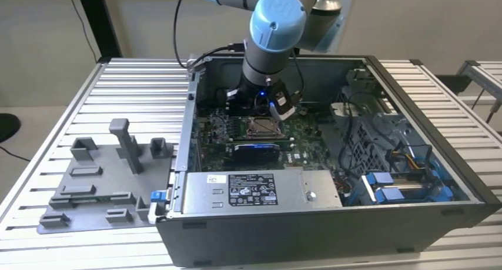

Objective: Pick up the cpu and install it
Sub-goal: 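Install the second cpu locking lever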

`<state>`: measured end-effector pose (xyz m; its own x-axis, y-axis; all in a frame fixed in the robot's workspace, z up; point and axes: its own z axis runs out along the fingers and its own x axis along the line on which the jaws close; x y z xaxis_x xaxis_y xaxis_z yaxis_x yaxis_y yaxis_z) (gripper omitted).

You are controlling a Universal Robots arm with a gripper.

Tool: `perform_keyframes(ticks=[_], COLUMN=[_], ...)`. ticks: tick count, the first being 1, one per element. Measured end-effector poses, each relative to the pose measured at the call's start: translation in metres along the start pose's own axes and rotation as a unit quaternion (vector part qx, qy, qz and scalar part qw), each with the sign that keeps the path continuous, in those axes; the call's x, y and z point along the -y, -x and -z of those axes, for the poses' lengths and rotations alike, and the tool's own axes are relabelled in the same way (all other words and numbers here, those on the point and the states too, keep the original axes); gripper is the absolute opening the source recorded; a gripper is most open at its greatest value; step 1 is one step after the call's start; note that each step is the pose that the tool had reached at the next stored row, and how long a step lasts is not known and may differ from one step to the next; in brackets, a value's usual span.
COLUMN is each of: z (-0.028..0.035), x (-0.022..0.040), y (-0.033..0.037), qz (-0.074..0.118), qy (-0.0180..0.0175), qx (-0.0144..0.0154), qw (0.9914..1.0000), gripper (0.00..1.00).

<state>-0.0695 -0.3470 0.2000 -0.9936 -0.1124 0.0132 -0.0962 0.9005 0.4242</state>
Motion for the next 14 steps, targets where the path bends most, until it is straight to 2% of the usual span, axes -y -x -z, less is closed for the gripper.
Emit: perform_keyframes(ticks=[14], z=[-0.0007], x=[0.0017], y=[-0.0015], qz=[0.000], qy=[0.0000], qx=[0.0000], qw=[1.00000], gripper=[0.00])
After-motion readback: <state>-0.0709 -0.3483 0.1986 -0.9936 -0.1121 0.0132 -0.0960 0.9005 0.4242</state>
